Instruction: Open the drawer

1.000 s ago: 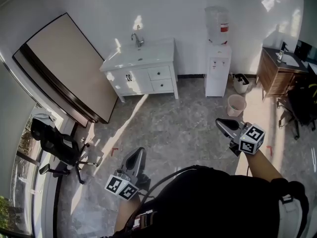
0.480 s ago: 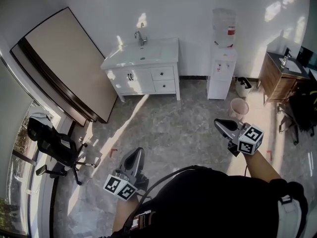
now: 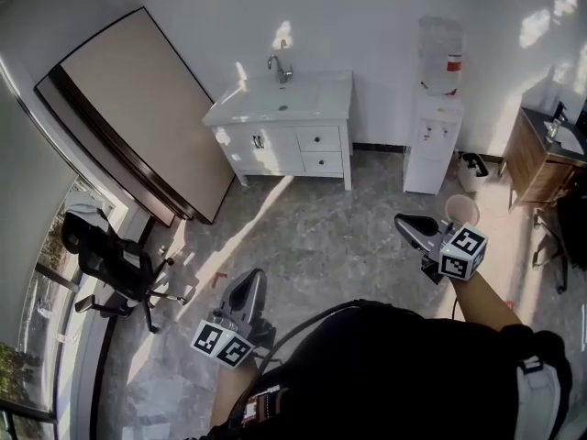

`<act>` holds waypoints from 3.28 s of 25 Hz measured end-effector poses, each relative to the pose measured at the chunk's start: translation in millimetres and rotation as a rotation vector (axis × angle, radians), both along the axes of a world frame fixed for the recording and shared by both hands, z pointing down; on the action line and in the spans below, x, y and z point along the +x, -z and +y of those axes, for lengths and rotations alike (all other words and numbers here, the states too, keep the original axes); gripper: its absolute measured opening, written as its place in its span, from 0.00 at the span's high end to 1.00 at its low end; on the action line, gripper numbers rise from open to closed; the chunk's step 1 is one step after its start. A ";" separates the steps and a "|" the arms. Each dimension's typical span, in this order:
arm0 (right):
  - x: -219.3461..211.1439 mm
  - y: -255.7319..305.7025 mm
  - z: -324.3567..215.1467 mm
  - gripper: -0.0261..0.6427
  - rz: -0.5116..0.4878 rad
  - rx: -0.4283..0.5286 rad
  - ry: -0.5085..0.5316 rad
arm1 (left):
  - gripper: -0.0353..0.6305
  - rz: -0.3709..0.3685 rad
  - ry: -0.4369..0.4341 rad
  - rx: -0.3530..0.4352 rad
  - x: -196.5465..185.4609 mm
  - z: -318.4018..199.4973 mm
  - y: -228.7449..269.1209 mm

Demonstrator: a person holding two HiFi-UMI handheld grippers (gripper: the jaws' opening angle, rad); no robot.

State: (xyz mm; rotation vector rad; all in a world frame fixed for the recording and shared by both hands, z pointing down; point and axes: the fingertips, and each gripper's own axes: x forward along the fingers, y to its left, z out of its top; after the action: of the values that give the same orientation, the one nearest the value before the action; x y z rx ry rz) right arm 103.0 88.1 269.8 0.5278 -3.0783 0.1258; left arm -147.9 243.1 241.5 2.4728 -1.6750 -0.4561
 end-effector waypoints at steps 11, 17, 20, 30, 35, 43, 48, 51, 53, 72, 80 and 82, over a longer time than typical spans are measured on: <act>71.0 10.6 -112.4 0.97 -0.007 0.021 0.061 | 0.96 -0.007 0.053 0.012 83.1 -99.7 8.9; 111.3 0.5 -160.9 0.97 -0.011 -0.004 0.041 | 0.96 -0.008 0.026 -0.021 125.5 -151.1 1.2; 124.5 -10.0 -179.5 0.97 -0.008 -0.024 0.028 | 0.96 -0.010 -0.005 -0.035 142.9 -175.8 -2.8; 101.9 -21.5 -222.6 0.97 0.008 -0.038 -0.045 | 0.96 0.005 -0.077 -0.038 108.4 -235.8 -13.2; 45.3 -11.9 -238.1 0.97 0.015 -0.020 -0.071 | 0.96 -0.001 -0.105 -0.031 45.9 -262.6 -6.6; -53.8 5.4 -264.0 0.97 0.010 0.008 -0.101 | 0.96 -0.003 -0.135 -0.004 -57.4 -297.0 8.2; -107.2 0.0 -279.2 0.97 0.017 -0.004 -0.124 | 0.96 -0.001 -0.144 -0.009 -116.0 -313.2 2.6; -137.6 -1.2 -287.5 0.97 0.022 -0.006 -0.119 | 0.96 -0.003 -0.143 -0.017 -144.5 -323.2 -0.3; -155.1 -3.7 -293.8 0.97 0.030 -0.009 -0.106 | 0.96 0.002 -0.136 -0.021 -159.2 -330.1 -2.1; -131.2 -4.0 -467.4 0.97 0.007 -0.011 0.034 | 0.96 -0.007 -0.020 -0.032 -108.9 -473.7 0.2; -72.4 -2.6 -553.2 0.97 0.007 -0.017 0.047 | 0.96 -0.015 0.001 -0.039 -50.3 -552.0 5.2; -63.0 -5.3 -569.6 0.97 0.006 -0.018 0.052 | 0.96 -0.020 0.000 -0.041 -39.0 -568.6 4.8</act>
State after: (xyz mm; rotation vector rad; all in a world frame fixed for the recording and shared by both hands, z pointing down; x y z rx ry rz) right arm 40.0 -481.5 275.2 0.4465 -3.0783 0.1508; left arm -186.9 -325.5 236.7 2.4565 -1.6743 -0.3940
